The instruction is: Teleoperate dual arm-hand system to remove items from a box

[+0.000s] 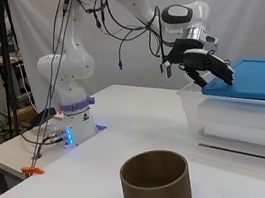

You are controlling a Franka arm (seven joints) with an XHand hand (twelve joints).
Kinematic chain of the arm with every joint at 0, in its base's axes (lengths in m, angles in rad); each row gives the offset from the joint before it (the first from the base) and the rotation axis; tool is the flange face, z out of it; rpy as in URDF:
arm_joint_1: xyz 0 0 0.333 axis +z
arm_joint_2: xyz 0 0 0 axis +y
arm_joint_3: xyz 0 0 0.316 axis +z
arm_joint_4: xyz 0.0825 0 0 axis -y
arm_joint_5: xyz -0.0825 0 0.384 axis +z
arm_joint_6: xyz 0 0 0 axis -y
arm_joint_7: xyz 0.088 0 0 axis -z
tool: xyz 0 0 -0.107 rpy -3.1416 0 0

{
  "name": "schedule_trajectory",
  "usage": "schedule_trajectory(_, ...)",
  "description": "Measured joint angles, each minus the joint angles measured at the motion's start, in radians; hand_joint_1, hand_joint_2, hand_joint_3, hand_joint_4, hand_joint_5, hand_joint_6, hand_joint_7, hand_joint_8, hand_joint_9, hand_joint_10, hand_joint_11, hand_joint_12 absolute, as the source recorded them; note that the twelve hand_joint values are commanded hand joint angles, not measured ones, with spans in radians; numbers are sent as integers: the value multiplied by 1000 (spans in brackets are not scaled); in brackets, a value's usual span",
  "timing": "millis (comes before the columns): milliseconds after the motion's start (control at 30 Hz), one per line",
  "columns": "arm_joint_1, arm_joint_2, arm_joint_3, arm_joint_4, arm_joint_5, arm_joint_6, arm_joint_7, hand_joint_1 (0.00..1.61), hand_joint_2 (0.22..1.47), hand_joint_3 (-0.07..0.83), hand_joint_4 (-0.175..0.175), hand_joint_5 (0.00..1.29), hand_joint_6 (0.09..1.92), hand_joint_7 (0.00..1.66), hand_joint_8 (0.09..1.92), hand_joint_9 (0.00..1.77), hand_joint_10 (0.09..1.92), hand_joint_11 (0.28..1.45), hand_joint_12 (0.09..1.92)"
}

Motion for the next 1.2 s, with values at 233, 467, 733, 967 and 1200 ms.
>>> schedule_trajectory(233,103,-15,-93,-27,1,88,-18,114,1000,-4,157,449,87,468,87,494,87,420,87)
schedule_trajectory(467,267,-43,-242,-72,-1,159,-35,37,1009,1,162,477,87,517,87,550,87,434,87)
schedule_trajectory(733,297,-81,-240,-92,-59,109,21,78,976,-11,151,464,87,477,87,510,87,421,87)
schedule_trajectory(967,274,-96,-212,-88,-90,79,64,159,962,-6,148,479,87,483,87,500,87,411,87)
schedule_trajectory(1200,232,-99,-189,-92,-87,89,70,177,943,-9,149,475,87,509,87,512,87,403,87)
